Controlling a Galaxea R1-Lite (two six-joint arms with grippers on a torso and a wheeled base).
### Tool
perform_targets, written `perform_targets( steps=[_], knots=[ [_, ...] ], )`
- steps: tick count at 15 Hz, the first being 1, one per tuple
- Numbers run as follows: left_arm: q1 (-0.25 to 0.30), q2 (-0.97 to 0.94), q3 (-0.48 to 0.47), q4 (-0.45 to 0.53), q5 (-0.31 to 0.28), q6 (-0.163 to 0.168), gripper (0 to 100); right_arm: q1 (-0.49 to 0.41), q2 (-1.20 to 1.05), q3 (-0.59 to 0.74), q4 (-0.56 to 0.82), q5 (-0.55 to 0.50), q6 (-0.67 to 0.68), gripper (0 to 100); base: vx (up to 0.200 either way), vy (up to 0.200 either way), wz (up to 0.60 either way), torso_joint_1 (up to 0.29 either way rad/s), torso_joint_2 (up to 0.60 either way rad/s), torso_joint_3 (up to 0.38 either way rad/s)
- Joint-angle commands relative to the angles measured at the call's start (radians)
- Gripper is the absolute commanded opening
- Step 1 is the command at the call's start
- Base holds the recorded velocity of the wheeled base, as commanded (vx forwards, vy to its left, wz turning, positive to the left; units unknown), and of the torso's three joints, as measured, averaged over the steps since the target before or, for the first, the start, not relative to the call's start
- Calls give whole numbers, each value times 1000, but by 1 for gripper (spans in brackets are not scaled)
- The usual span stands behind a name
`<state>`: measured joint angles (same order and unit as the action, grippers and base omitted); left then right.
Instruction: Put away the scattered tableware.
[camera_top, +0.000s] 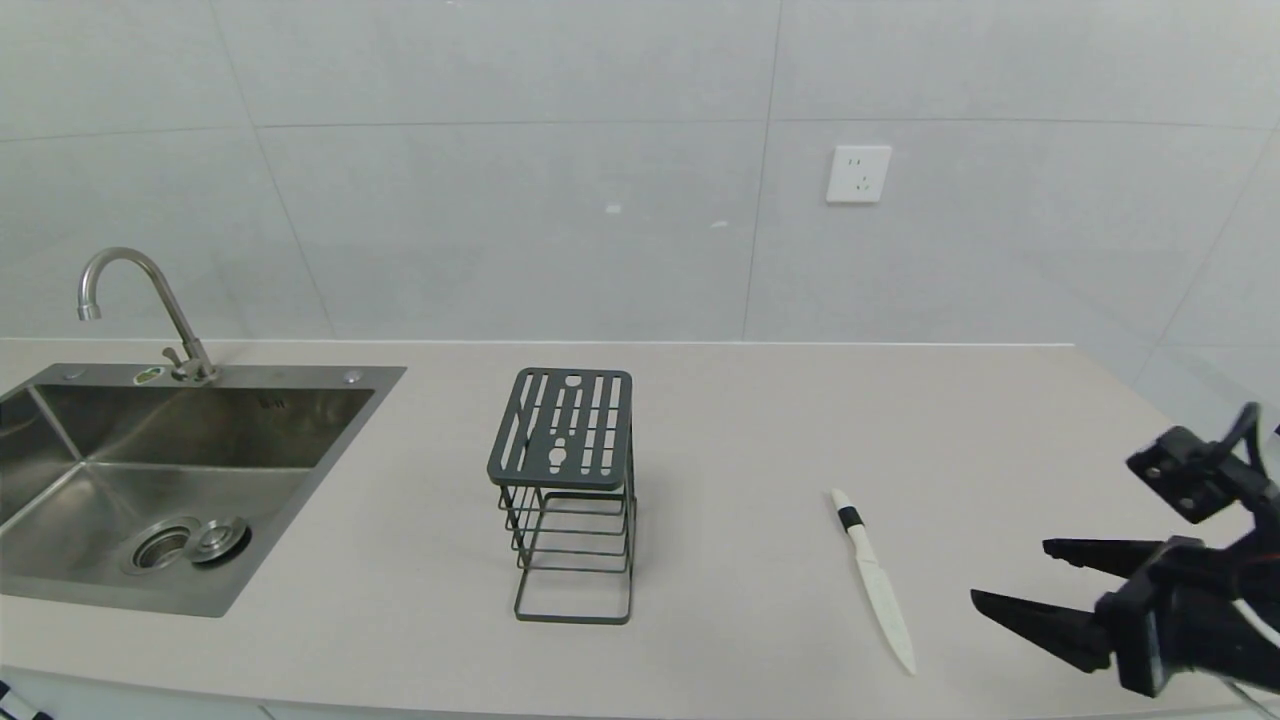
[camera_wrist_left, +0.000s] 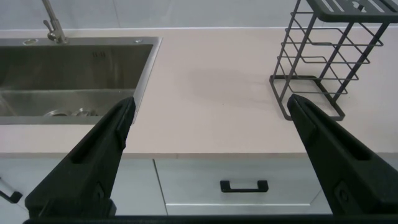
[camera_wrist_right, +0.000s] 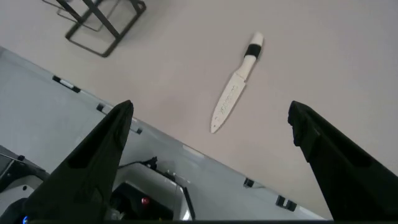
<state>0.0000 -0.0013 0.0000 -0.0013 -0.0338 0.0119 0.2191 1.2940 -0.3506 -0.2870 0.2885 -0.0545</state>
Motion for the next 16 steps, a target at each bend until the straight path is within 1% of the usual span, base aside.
perform_targets(
  steps=[1, 3, 5, 6, 8, 11, 13, 16],
  knots=[
    [0, 1, 0, 0, 0, 0, 100, 32, 208, -36, -14, -58, 2, 100, 0, 0, 0, 0, 0, 0],
    [0, 1, 0, 0, 0, 0, 100, 65, 266, -70, -14, -89, 30, 100, 0, 0, 0, 0, 0, 0],
    [0, 1, 0, 0, 0, 0, 100, 140, 344, -120, -15, -127, 73, 100, 0, 0, 0, 0, 0, 0],
    [0, 1, 0, 0, 0, 0, 100, 169, 372, -136, -15, -158, 73, 100, 0, 0, 0, 0, 0, 0],
    [0, 1, 0, 0, 0, 0, 100, 197, 433, -160, -27, -238, 76, 100, 0, 0, 0, 0, 0, 0],
    [0, 1, 0, 0, 0, 0, 100, 166, 539, -209, -72, -247, 85, 100, 0, 0, 0, 0, 0, 0],
    [0, 1, 0, 0, 0, 0, 100, 152, 622, -235, -126, -267, 91, 100, 0, 0, 0, 0, 0, 0],
    [0, 1, 0, 0, 2, -1, 100, 129, 709, -281, -146, -272, 114, 100, 0, 0, 0, 0, 0, 0]
  ],
)
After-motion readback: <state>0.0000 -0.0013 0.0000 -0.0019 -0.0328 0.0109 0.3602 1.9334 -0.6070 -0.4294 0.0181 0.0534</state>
